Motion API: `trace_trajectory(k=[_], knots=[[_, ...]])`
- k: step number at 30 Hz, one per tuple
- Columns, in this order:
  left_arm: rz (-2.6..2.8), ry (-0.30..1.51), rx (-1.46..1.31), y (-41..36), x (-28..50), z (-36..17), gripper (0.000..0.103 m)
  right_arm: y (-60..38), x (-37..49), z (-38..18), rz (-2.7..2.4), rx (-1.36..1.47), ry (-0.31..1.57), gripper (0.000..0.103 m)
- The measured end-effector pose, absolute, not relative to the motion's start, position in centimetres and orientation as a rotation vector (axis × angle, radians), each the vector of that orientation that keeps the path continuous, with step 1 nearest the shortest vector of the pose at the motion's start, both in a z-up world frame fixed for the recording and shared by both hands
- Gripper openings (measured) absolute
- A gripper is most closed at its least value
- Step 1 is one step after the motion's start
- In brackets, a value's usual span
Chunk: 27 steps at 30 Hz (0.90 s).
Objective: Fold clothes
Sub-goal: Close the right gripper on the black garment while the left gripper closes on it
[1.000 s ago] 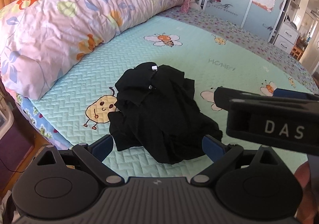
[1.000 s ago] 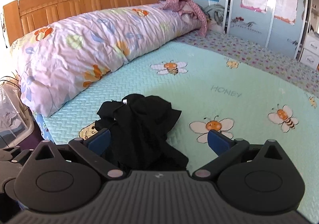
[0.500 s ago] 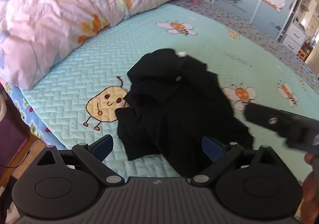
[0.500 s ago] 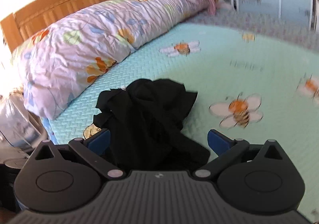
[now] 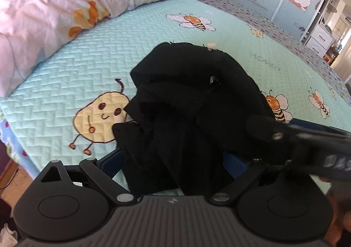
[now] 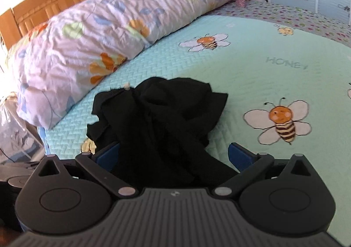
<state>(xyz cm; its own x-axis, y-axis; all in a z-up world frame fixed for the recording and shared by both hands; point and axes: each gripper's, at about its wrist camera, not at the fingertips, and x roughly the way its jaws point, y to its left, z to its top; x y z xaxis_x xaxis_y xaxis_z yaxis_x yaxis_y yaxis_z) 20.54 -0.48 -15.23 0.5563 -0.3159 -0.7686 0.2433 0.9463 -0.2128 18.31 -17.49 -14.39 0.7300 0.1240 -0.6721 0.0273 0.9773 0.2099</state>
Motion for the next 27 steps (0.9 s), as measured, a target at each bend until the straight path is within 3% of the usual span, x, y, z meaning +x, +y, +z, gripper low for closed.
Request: trace_trajectory(k=[4,7,11,12,15,20,23,27], knots=[[-0.338,0.960,-0.081,-1.0,21.8,-17.0,0.100,-17.4,20.2,-16.6,0.064,0.233,0.810,0.099],[-0.338,0.975,-0.104,-0.8,22.7,-18.3,0.100,-17.4,21.2,-17.9,0.101,0.268,0.837,0.085],[-0.370,0.936,-0.118,-0.8,22.7,-18.8,0.098,-17.0,21.4,-18.2,0.150,0.297,0.830,0.050],[-0.384,0.922,-0.122,-0.9,22.5,-18.7,0.095,-16.8,21.3,-18.0,0.157,0.286,0.823,0.045],[-0.428,0.885,-0.131,-1.0,21.7,-17.9,0.074,-16.6,20.8,-17.3,0.160,0.263,0.803,0.035],[-0.446,0.835,-0.148,-1.3,20.2,-16.4,0.046,-16.4,19.7,-15.7,0.154,0.260,0.776,0.027],[-0.454,0.823,-0.161,-1.3,19.5,-15.7,0.035,-16.3,19.0,-14.7,0.154,0.246,0.763,0.024],[-0.483,0.813,-0.142,-1.9,18.5,-14.4,0.028,-16.0,18.2,-13.6,0.137,0.216,0.753,0.022]])
